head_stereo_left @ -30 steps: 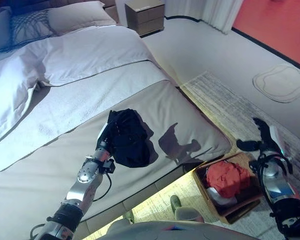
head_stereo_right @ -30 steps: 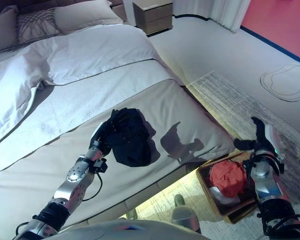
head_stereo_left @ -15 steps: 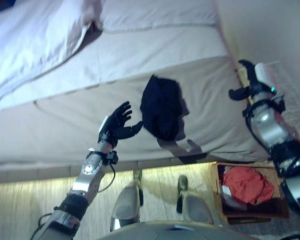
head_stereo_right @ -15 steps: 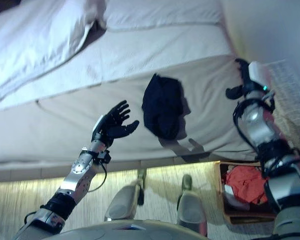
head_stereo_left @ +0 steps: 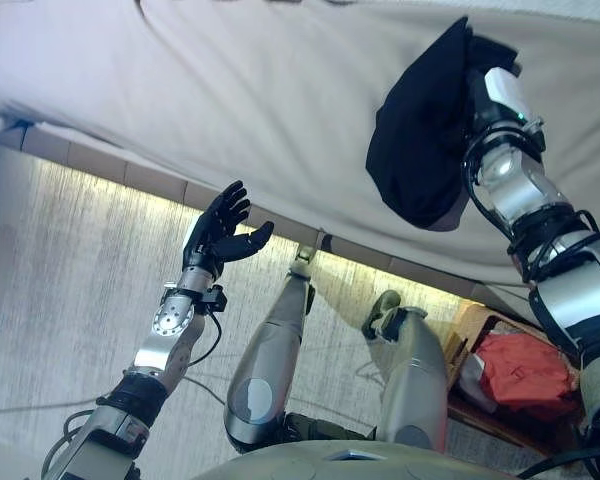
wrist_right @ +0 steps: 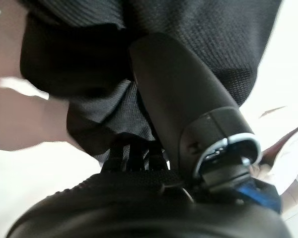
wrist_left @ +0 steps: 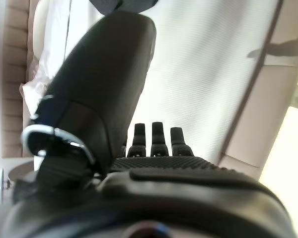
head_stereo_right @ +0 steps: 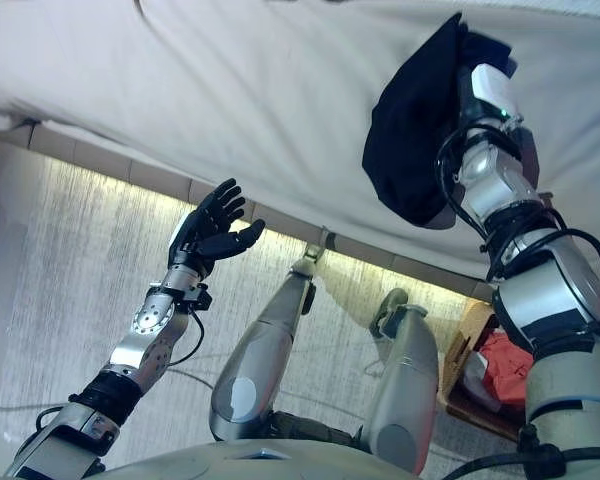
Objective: Pick up the clothes from the bed and place them into the basket
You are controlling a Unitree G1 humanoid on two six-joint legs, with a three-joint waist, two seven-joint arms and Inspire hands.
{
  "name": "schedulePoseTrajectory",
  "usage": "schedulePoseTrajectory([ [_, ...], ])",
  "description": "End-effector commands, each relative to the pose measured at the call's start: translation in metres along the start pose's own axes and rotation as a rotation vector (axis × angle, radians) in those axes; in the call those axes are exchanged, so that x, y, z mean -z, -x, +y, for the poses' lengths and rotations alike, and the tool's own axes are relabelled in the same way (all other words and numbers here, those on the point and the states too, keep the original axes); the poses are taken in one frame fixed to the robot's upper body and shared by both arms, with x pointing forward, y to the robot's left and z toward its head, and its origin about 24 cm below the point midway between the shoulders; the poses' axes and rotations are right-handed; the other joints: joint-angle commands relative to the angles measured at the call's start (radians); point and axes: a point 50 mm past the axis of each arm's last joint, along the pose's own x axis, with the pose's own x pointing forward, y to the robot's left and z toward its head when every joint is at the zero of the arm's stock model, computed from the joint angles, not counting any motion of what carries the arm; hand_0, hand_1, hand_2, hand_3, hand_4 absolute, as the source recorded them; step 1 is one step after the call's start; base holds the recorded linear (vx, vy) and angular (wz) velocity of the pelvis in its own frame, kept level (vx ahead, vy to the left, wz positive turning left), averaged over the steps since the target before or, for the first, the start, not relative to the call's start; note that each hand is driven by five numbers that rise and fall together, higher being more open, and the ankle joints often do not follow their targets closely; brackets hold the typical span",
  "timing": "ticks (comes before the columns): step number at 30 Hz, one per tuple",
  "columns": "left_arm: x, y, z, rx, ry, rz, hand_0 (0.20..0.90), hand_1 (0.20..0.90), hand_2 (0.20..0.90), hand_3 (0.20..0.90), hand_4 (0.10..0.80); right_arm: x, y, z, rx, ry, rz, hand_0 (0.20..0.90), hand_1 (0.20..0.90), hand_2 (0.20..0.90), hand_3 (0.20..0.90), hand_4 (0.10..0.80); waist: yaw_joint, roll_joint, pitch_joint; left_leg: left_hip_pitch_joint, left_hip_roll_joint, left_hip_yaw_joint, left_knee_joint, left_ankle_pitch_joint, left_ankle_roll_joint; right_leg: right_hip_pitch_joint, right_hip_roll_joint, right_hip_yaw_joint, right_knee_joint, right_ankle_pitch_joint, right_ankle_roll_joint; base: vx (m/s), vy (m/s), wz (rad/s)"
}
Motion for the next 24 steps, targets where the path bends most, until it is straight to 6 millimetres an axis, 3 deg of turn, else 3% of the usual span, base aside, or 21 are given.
schedulePoseTrajectory([
  [1,-0.051,-0.001,-0.012,0.04,0.069,-0.299,0.9,0.9,0.9,0.9,0.8,-0.023,-0.011,-0.045,0.146,0.063,-0.049,0.9,0.9,0.9,0.9,0.8,0.016,0.033,-0.043,-0.089,-0.028,0.07,0.322,-0.3,0.08,-0.051,0.076,-0.032,-0.07,0.092,-0.031,-0.058,-0.046,0.16],
  [4,-0.06,0.001,-0.01,0.031,0.081,-0.342,0.9,0.9,0.9,0.9,0.8,-0.017,-0.014,-0.049,0.128,0.125,0.017,0.9,0.9,0.9,0.9,0.8,0.031,0.039,-0.043,-0.173,-0.029,0.07,0.376,-0.309,0.091,-0.134,0.076,-0.037,-0.016,0.083,-0.035,-0.055,-0.045,0.18],
  [9,-0.071,0.003,-0.011,0.054,0.085,-0.387,0.9,0.9,0.9,0.9,0.8,0.008,-0.015,-0.044,0.004,0.126,0.182,0.9,0.9,0.9,0.9,0.8,0.049,0.045,-0.043,-0.26,-0.038,0.058,0.442,-0.32,0.106,-0.213,0.076,-0.047,0.034,0.076,-0.042,-0.05,-0.059,0.03],
  [11,-0.074,0.002,-0.011,0.062,0.081,-0.387,0.9,0.9,0.9,0.9,0.8,0.01,-0.015,-0.044,-0.008,0.083,0.201,0.3,0.3,0.3,0.2,0.1,0.052,0.047,-0.043,-0.275,-0.039,0.056,0.464,-0.326,0.107,-0.224,0.077,-0.051,0.047,0.073,-0.044,-0.041,-0.048,0.4],
  [17,-0.073,0.003,-0.009,0.078,0.067,-0.379,0.9,0.9,0.9,0.9,0.8,0.012,-0.016,-0.047,0.078,-0.001,0.165,0.3,0.3,0.3,0.2,0.1,0.048,0.036,-0.043,-0.243,-0.034,0.051,0.476,-0.338,0.105,-0.184,0.093,-0.053,0.038,0.074,-0.045,-0.019,-0.034,0.11],
  [24,-0.071,0.003,-0.007,0.078,0.059,-0.382,0.9,0.9,0.9,0.9,0.8,0.019,-0.014,-0.051,0.153,-0.079,0.147,0.3,0.3,0.3,0.2,0.1,0.024,0.018,-0.043,-0.076,-0.028,0.058,0.372,-0.311,0.09,-0.015,0.108,-0.051,-0.062,0.085,-0.04,-0.005,-0.001,-0.04],
])
